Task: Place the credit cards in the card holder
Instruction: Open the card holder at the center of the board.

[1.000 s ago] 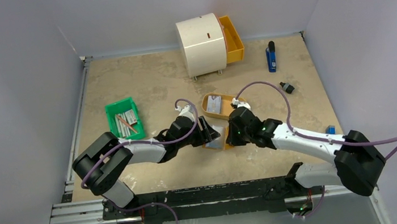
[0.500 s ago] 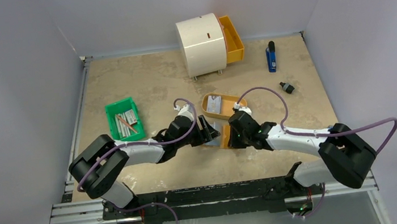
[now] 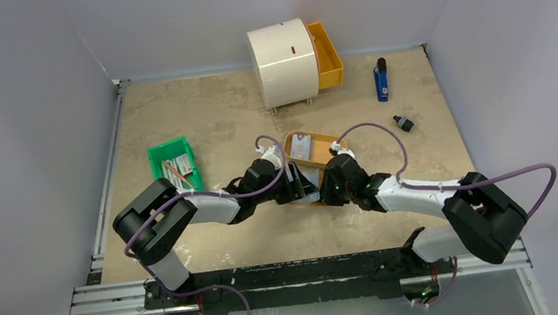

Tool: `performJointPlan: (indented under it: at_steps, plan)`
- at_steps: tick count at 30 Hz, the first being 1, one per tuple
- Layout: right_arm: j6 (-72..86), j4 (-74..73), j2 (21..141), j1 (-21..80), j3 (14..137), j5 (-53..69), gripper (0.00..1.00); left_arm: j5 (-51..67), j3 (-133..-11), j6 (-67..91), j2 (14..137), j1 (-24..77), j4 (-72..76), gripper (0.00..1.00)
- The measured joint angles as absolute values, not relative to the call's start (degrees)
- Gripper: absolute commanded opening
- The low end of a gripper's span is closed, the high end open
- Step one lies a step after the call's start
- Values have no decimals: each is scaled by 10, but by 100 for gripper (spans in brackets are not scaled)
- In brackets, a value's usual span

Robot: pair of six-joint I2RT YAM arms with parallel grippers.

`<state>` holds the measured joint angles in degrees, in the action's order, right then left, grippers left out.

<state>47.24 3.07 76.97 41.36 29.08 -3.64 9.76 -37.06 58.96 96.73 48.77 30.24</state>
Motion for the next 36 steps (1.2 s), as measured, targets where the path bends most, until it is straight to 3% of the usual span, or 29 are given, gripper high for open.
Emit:
performJointPlan:
  at_steps: [10, 19, 25, 36]
  plan:
    - [496, 82, 726, 405, 249, -31, 45, 121, -381, 596, 992, 487, 329, 64]
    - [522, 20, 637, 394, 221, -32, 48, 111, -386, 595, 992, 491, 329, 64]
    - [532, 5, 584, 385, 220, -30, 57, 104, -389, 596, 992, 491, 329, 64]
    - [539, -54, 610, 369, 266, -39, 57, 98, -389, 594, 987, 491, 319, 64]
